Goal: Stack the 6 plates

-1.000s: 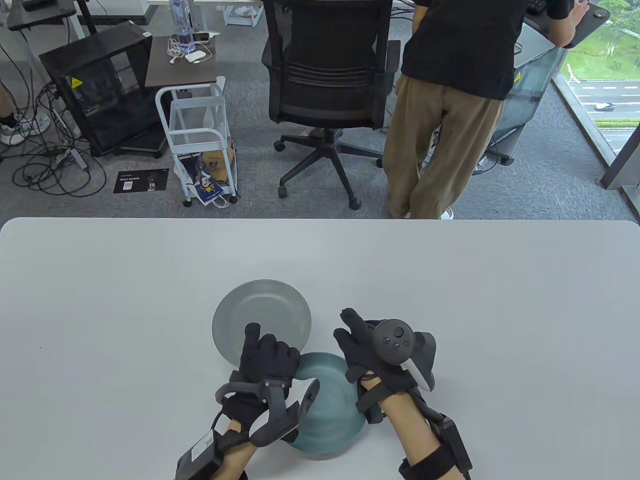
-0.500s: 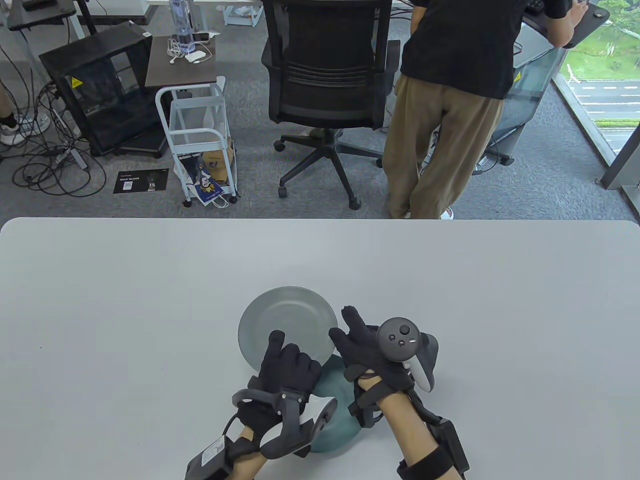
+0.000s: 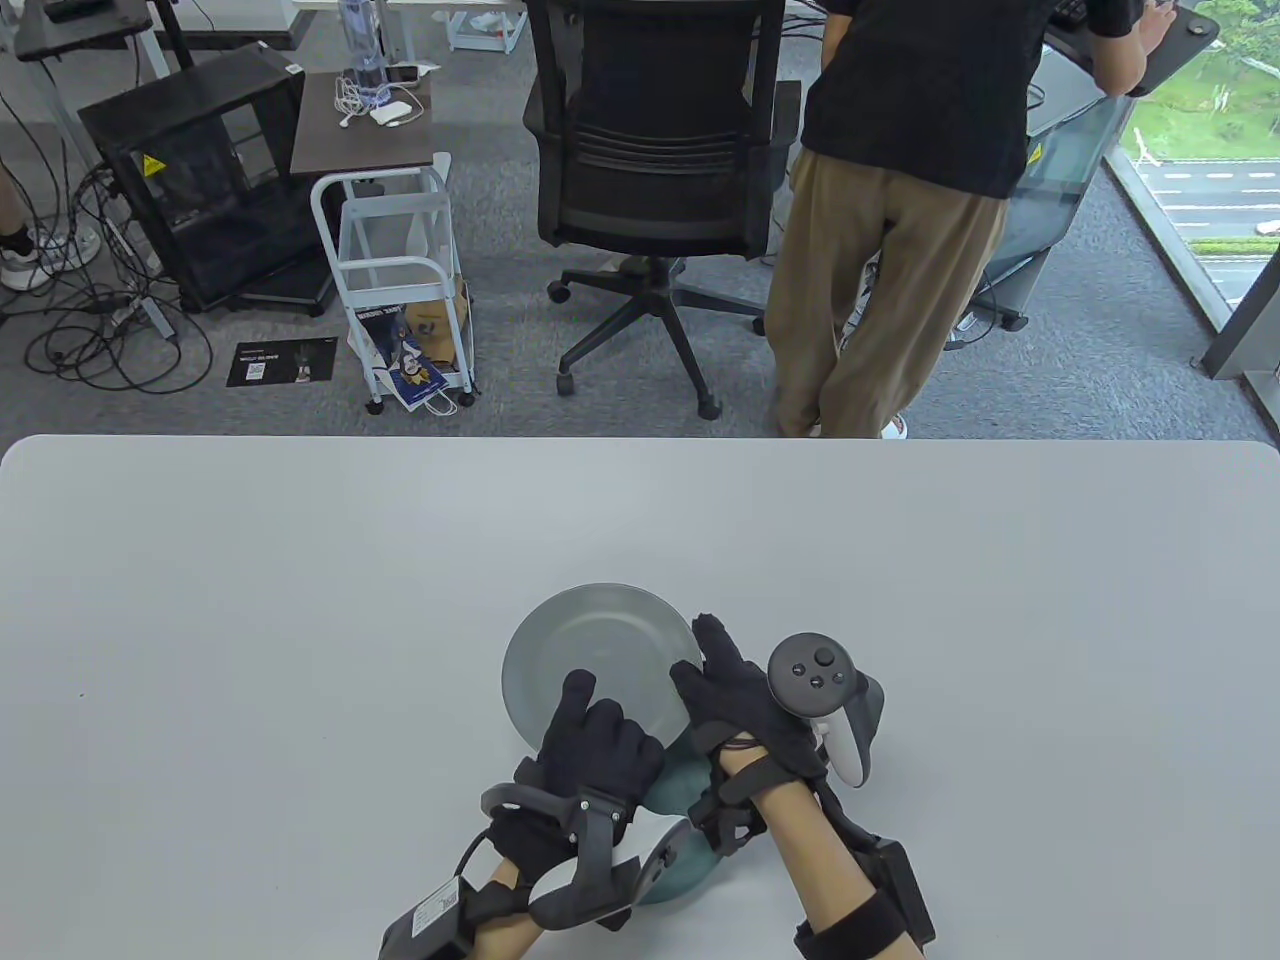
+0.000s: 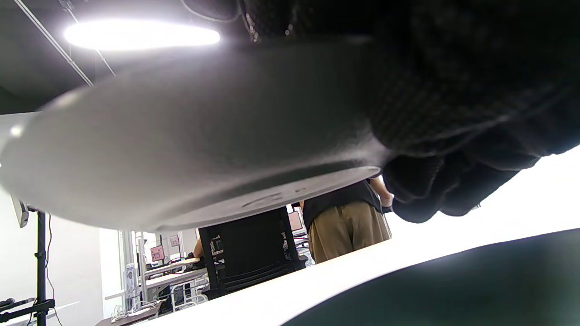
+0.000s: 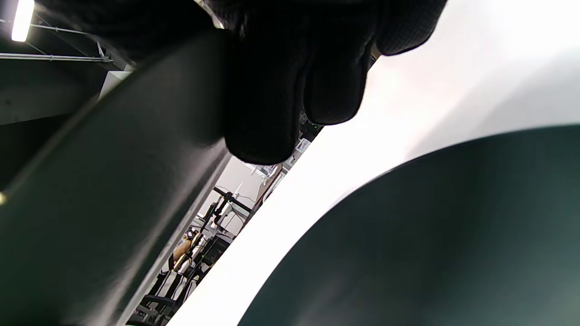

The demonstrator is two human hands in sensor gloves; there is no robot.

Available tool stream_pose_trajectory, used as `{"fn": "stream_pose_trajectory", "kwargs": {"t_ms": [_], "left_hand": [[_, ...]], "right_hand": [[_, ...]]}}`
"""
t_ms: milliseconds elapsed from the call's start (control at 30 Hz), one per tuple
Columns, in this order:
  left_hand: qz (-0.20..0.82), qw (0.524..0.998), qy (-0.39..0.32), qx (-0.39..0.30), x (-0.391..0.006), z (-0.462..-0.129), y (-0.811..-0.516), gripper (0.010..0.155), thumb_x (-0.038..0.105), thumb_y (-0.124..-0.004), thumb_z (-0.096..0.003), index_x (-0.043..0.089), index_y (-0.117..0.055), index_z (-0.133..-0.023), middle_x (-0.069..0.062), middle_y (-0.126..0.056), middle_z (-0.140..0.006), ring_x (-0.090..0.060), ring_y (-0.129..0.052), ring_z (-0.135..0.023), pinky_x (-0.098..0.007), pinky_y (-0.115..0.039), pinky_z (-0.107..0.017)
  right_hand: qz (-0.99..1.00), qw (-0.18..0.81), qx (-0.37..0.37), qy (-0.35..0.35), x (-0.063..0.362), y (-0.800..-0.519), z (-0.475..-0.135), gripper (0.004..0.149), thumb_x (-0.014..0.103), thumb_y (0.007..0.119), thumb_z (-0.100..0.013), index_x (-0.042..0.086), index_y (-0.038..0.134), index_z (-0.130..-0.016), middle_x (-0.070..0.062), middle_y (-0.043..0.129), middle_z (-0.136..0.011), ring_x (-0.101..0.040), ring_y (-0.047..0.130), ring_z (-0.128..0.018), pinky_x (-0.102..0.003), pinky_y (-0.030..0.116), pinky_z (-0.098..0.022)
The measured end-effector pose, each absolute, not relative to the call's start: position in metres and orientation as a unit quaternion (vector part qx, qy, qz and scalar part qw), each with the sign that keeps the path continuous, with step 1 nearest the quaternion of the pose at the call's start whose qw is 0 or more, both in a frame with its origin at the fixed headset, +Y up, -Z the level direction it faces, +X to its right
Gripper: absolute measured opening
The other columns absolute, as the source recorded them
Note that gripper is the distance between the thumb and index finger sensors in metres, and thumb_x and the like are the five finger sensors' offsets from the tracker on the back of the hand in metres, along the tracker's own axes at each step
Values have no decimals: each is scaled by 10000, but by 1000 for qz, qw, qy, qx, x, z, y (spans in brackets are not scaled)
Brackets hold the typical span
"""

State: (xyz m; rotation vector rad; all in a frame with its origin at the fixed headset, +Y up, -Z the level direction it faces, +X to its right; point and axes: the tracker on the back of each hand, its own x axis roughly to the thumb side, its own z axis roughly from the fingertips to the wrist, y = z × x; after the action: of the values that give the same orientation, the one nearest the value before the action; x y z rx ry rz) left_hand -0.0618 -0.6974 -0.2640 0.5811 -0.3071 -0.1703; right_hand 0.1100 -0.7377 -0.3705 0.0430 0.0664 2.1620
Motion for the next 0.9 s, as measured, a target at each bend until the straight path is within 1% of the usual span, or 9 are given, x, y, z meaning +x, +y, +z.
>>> {"fn": "stream_pose_trajectory", "kwargs": {"t_ms": [133,200,300,367,433,600,767,833,900], "left_hand": [[-75,946,-153,275,-64,-266,-698,398,481,-993,-244,363,-891,-610,150,-968,-518,-34,-891,-759,-447,-495,-878],[-62,952,-160,254,-67,-268,-697,420,529,-959,-243,391,-887,-634,174,-979,-547,-31,-887,-786,-455,-472,-885],[-16,962,-186,198,-72,-273,-694,528,667,-872,-230,404,-889,-687,173,-990,-616,-55,-861,-838,-481,-415,-893],[12,963,-195,186,-75,-274,-691,590,714,-842,-217,411,-881,-722,174,-992,-661,-66,-850,-864,-489,-398,-895],[27,964,-191,183,-80,-275,-688,612,730,-828,-214,419,-876,-739,181,-994,-692,-68,-841,-886,-493,-385,-897],[72,968,-150,187,-99,-283,-680,615,718,-809,-235,428,-863,-775,186,-1001,-780,-66,-814,-936,-481,-331,-907],[103,971,-74,205,-126,-293,-675,654,704,-792,-254,428,-808,-846,179,-952,-881,-59,-746,-1007,-444,-247,-909],[111,973,-45,197,-137,-298,-676,672,700,-786,-262,430,-778,-878,170,-932,-913,-63,-714,-1032,-442,-221,-908],[127,977,-22,169,-148,-305,-679,709,707,-766,-271,447,-710,-928,171,-894,-957,-68,-676,-1058,-445,-198,-907]], "right_hand": [[881,472,11,23,111,-738,-370,590,385,724,-555,109,507,-1030,37,943,-646,-239,795,-852,-540,495,-748],[884,467,10,19,112,-738,-371,581,377,720,-553,113,515,-1029,35,944,-642,-236,798,-847,-541,499,-747],[887,462,8,16,115,-739,-371,566,362,718,-553,123,525,-1028,26,947,-639,-238,800,-842,-545,500,-745],[890,455,7,14,116,-739,-371,561,357,711,-553,126,525,-1029,24,946,-642,-239,799,-842,-547,497,-745],[892,453,7,14,117,-738,-371,555,352,705,-554,133,525,-1032,19,944,-644,-243,795,-843,-549,494,-745],[894,447,16,26,119,-738,-372,537,340,691,-555,155,536,-1034,15,941,-650,-251,785,-851,-554,480,-748],[900,431,42,44,121,-738,-372,512,333,684,-554,174,570,-1027,10,942,-650,-253,777,-858,-560,468,-749],[901,427,57,51,121,-739,-372,502,331,685,-552,181,585,-1021,8,944,-648,-251,777,-859,-560,469,-749],[902,422,76,59,122,-740,-372,492,328,687,-552,179,606,-1013,6,946,-644,-252,774,-862,-564,461,-750]]}}
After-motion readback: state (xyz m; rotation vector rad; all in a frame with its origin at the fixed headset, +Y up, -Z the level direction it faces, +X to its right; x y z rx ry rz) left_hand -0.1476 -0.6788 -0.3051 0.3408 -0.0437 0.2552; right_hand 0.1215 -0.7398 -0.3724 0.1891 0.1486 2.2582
